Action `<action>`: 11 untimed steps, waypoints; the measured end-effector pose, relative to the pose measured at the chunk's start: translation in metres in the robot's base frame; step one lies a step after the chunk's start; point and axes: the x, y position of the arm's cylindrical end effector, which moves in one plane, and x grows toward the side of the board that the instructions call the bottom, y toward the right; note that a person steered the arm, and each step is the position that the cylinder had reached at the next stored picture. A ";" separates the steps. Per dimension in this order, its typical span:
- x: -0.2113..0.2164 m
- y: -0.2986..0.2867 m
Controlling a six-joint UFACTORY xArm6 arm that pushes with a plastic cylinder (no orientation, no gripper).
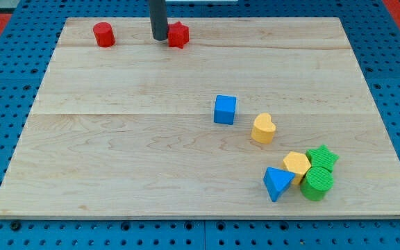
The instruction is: Push the red circle to the left of the board
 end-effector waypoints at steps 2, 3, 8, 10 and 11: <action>0.000 0.013; -0.002 -0.041; 0.095 -0.054; 0.099 -0.055; 0.170 0.002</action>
